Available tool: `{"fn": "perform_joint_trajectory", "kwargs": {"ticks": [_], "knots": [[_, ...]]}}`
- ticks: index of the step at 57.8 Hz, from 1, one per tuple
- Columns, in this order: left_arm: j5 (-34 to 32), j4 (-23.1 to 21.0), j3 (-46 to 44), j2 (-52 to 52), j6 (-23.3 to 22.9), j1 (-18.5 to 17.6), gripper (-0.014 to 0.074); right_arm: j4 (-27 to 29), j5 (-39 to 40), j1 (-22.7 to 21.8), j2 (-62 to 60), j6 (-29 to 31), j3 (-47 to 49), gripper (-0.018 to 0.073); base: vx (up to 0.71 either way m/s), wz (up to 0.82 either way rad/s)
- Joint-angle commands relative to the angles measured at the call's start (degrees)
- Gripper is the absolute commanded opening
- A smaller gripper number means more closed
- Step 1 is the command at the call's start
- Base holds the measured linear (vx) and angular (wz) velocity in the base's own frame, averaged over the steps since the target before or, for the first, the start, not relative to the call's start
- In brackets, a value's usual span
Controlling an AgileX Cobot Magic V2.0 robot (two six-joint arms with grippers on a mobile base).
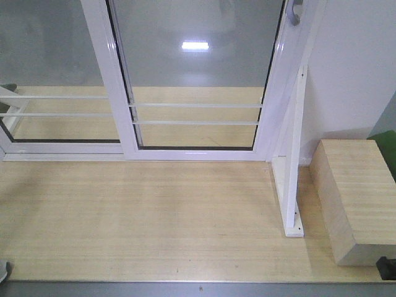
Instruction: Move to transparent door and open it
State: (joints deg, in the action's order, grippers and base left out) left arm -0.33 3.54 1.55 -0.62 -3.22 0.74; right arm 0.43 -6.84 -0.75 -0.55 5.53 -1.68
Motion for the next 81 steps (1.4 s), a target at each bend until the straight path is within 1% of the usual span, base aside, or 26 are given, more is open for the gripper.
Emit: {"fn": "perform_joint_trajectory", "kwargs": {"ticks": [1,48,81], "knots": [[-4.8,-0.1,1.7,-0.7,-0.2,-0.2,-0.0006,-0.4,4.7,-0.3,-0.8,0.3,-0.8,-0.0008,0.42,0.00],[-4.8,-0.1,1.7,-0.7,-0.2,-0.2,-0.0006,-0.4,4.7,-0.3,-0.8,0.3,-0.8,-0.0008,0.38,-0.03],[-4.8,-0.1,1.7,-0.7,-0.2,-0.2,-0.0006,-0.4,4.7,-0.4,-0.8,0.3,-0.8,-0.0008,0.17,-0.01]]}}
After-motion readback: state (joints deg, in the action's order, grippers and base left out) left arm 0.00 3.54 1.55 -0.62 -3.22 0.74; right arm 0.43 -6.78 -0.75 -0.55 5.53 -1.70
